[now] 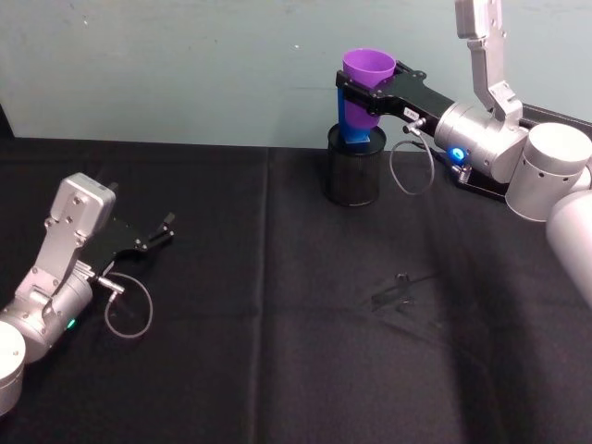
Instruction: Pick up one cup with a gripper and tap it against the other cup.
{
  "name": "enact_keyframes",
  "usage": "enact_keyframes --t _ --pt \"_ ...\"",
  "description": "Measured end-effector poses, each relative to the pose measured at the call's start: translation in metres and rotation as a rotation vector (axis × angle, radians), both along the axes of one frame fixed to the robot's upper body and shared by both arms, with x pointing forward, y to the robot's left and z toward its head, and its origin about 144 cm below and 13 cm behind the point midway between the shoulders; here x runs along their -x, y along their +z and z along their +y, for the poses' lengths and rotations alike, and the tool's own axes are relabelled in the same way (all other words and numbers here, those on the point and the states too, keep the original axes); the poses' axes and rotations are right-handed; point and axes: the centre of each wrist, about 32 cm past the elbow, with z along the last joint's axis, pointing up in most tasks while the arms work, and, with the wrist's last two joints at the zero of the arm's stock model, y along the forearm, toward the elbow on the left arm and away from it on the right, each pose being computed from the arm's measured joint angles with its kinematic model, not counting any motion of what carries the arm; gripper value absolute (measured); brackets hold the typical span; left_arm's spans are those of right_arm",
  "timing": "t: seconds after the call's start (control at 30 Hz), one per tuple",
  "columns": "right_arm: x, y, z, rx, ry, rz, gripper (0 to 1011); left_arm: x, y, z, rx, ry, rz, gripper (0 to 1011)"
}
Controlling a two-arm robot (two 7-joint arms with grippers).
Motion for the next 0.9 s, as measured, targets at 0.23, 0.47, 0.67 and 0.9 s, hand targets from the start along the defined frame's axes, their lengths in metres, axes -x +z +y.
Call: enact_keyframes --t 0.23,0.47,0.67,0.9 --pt "0.0000 -0.0001 -0.0001 0.004 0.000 -0.005 743 0.0000 0.0000 0.0000 0.000 0.000 0.000 1005" --pt "-0.0007 0.0019 -0.0004 0.014 -0.004 -0.021 743 0.0000 0.0000 0.0000 0.000 0.000 0.000 1005" --pt "-0.0001 0.0032 0.0013 0.017 -0.006 -0.028 743 0.0000 0.0000 0.0000 0.000 0.000 0.000 1005" --pt "-0.0001 0.0043 0.0030 0.018 -0.005 -0.031 743 0.0000 0.0000 0.0000 0.000 0.000 0.000 1005"
